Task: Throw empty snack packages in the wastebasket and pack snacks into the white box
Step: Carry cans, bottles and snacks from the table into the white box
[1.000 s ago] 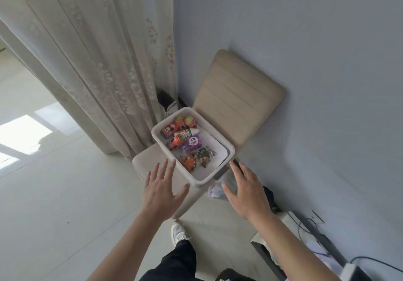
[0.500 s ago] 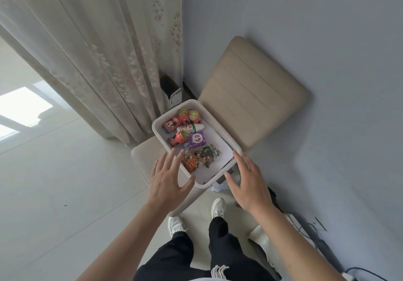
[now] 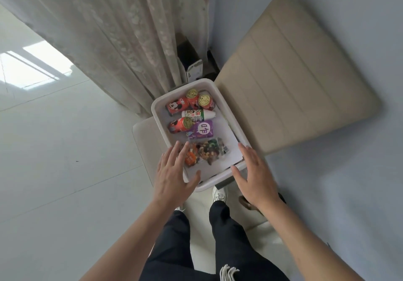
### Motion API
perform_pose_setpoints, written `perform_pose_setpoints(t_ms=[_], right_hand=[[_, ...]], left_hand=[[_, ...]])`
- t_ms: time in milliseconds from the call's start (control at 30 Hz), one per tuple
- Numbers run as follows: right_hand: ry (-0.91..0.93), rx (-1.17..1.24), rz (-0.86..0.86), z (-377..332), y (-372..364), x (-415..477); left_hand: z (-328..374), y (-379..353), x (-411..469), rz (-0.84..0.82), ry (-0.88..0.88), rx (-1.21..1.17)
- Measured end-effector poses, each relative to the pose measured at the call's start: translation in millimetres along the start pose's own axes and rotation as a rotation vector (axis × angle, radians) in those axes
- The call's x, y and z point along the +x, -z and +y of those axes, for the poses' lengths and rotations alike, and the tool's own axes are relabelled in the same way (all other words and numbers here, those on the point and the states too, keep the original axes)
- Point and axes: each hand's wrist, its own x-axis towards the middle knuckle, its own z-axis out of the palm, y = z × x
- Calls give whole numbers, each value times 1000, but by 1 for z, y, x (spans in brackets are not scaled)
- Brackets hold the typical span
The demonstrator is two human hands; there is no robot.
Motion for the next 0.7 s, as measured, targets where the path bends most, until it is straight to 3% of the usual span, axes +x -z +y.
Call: perform_pose_setpoints(t_ms=[333,700], right_hand=[[50,34,-101,36,-35,62],[40,-6,-126,43,-91,112]], left_hand=[[-17,-57,59,-46,29,32],[-47,-101,95,-87,23,292]])
